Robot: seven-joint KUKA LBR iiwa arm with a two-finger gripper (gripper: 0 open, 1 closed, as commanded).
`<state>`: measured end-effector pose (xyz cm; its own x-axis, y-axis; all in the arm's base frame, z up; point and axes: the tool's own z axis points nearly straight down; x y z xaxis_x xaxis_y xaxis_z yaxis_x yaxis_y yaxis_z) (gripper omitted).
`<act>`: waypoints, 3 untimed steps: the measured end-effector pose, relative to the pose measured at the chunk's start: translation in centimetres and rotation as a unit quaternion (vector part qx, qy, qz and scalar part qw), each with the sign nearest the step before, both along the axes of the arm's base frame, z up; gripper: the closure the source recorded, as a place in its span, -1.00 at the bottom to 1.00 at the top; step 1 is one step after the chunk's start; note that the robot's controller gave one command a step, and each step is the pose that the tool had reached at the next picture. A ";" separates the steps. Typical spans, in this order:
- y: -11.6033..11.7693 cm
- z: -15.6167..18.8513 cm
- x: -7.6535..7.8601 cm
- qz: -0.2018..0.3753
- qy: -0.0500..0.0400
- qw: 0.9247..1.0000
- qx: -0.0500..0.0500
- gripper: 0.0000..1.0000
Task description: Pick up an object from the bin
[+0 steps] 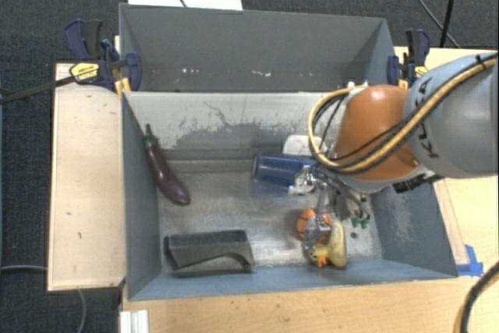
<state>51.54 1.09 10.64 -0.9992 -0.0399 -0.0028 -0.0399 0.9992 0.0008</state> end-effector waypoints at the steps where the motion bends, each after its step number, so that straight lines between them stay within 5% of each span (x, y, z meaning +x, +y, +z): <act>1: -5.5 -3.1 -0.9 0.085 -0.008 0.996 0.000 1.00; 2: -5.5 -3.1 -0.9 0.085 -0.008 0.996 0.000 1.00; 3: -4.5 10.8 -0.2 0.060 0.000 0.998 -0.001 1.00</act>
Offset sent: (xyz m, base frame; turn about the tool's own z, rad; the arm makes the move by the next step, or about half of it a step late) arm 0.0000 0.0000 0.0000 0.0000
